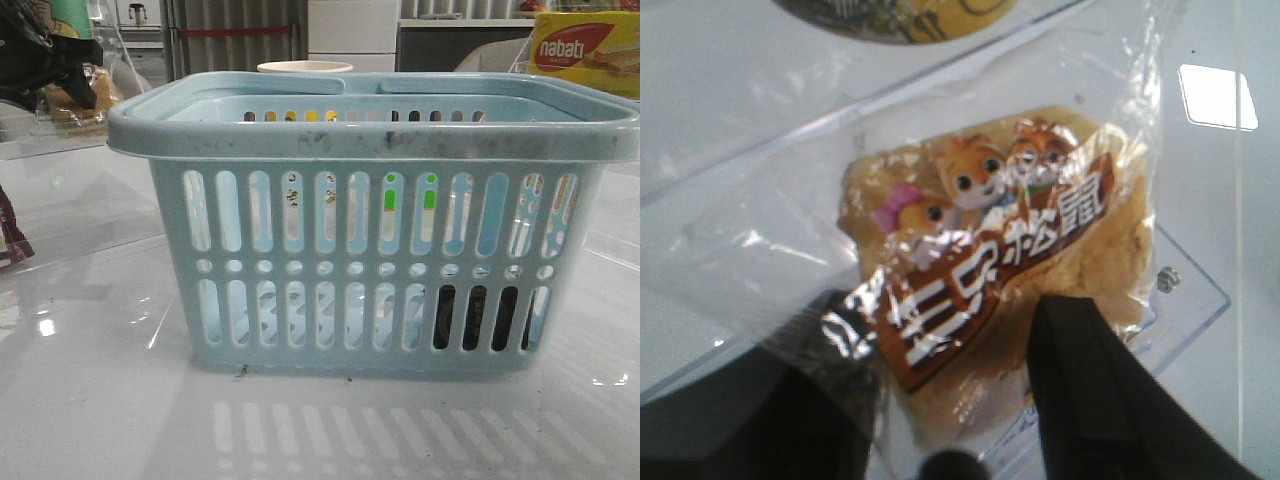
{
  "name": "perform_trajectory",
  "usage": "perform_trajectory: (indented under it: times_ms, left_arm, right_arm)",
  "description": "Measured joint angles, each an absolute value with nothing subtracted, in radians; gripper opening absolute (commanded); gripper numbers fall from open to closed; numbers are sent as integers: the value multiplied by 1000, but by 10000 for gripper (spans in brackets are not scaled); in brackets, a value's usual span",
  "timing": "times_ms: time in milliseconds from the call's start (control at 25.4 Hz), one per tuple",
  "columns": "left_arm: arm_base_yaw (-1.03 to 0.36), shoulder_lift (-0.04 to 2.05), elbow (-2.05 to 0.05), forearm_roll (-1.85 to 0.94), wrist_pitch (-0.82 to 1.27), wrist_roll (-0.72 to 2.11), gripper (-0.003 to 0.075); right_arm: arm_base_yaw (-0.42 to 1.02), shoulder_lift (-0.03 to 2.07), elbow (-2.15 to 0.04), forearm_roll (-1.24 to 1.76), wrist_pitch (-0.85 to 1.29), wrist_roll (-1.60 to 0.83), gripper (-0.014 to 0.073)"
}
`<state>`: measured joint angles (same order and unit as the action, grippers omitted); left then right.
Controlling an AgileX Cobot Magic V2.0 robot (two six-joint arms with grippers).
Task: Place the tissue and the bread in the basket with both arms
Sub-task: 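Carry the bread bag with the left gripper over the basket and lower it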
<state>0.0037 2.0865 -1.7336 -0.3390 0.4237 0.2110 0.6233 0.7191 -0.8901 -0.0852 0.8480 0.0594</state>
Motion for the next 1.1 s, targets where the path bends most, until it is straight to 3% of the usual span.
perform_trajectory:
  times_ms: [394,827,1103]
  left_arm:
    - [4,2055,-1737,-347,518,211,130]
    - [-15,1842,-1737,-341,702,215,127]
    - [-146,1664,-1737,-340,824,377,127]
  right_arm:
    - [623,719,-890,-85,848,59,554]
    - [623,719,-890,-85,848,59,554]
    - [623,719,-890,-85,848,59,554]
